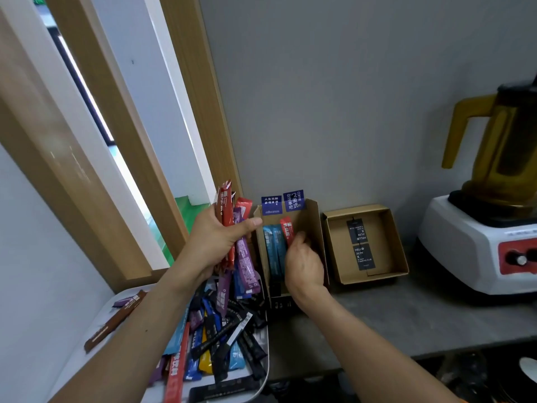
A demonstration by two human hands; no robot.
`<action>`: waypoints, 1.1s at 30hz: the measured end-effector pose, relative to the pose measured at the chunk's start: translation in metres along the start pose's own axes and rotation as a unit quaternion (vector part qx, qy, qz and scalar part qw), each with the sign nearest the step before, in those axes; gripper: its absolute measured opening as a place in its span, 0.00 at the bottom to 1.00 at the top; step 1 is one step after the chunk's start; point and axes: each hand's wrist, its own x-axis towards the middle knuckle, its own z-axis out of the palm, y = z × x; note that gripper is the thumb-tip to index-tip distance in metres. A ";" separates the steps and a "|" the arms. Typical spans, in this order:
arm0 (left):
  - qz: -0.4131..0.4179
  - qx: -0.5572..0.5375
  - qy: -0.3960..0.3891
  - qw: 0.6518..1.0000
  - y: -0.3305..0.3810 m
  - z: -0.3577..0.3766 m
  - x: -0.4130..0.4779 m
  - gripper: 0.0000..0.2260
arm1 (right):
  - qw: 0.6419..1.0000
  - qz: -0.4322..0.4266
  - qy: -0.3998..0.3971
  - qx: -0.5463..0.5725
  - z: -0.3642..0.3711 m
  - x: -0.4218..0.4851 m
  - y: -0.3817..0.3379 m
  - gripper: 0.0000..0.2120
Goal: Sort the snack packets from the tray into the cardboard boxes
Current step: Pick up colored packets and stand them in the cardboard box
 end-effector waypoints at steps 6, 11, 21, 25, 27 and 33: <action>-0.009 -0.022 0.014 1.000 -0.005 -0.006 0.005 0.13 | 1.000 0.015 -0.023 -0.004 0.016 0.001 0.004 0.14; -0.019 -0.030 0.022 0.999 -0.012 -0.005 0.009 0.12 | 1.000 -0.002 -0.028 -0.009 0.016 -0.003 0.007 0.16; -0.024 -0.036 0.026 0.999 -0.019 0.011 0.010 0.14 | 0.845 -0.034 -0.117 0.520 -0.051 -0.065 -0.006 0.11; -0.029 -0.035 0.024 0.999 -0.023 0.022 0.005 0.15 | 0.824 -0.015 -0.176 0.538 -0.047 -0.069 -0.007 0.11; -0.040 -0.043 0.016 0.998 -0.024 0.022 0.002 0.19 | 0.813 -0.002 -0.175 0.555 -0.043 -0.071 -0.003 0.07; -0.061 -0.012 0.019 0.998 -0.030 0.015 -0.005 0.19 | 0.779 -0.004 -0.114 0.617 -0.046 -0.083 0.012 0.07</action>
